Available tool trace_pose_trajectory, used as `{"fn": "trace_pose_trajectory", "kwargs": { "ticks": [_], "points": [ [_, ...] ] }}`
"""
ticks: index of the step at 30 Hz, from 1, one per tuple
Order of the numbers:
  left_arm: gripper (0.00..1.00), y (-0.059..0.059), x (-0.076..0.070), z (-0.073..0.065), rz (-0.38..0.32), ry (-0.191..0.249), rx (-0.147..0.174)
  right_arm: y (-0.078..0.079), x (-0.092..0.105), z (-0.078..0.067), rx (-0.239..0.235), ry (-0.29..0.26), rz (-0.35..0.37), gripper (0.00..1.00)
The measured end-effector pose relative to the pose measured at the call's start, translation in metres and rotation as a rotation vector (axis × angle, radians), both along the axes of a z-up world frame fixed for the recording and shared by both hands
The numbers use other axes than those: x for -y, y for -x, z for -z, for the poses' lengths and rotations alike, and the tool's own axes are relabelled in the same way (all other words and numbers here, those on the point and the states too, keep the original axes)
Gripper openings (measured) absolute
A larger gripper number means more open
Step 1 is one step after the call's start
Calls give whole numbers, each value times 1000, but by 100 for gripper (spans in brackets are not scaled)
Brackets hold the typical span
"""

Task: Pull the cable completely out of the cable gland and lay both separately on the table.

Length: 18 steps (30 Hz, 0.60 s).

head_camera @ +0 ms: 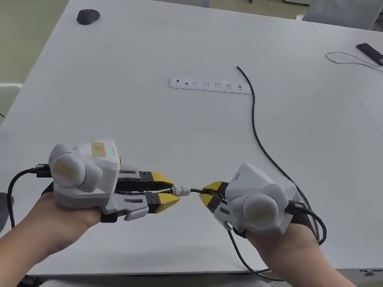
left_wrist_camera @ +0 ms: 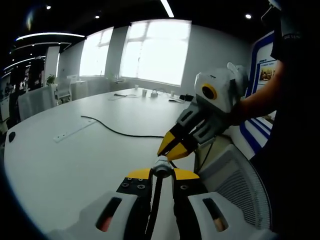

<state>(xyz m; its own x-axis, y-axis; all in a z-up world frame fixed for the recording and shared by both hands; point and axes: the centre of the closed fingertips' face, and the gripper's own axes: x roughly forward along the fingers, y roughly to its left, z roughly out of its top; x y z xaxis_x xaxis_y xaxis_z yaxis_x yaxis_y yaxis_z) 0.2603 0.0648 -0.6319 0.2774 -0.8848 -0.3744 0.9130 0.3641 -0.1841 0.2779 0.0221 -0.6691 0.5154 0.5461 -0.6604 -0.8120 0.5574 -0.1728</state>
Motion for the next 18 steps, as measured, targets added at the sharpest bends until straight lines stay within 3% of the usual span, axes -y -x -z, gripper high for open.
{"fn": "trace_pose_trajectory", "kwargs": {
  "ticks": [6, 11, 18],
  "points": [
    [15, 1, 0, -1, -2, 0, 4, -4, 20, 12, -95, -85, 146, 0],
    [15, 2, 0, 0, 1, -7, 9, -4, 33, 23, -141, -105, 210, 0],
    [15, 3, 1, 0, 7, -15, 23, -4, 50, 41, -257, -185, 352, 0]
  ]
}}
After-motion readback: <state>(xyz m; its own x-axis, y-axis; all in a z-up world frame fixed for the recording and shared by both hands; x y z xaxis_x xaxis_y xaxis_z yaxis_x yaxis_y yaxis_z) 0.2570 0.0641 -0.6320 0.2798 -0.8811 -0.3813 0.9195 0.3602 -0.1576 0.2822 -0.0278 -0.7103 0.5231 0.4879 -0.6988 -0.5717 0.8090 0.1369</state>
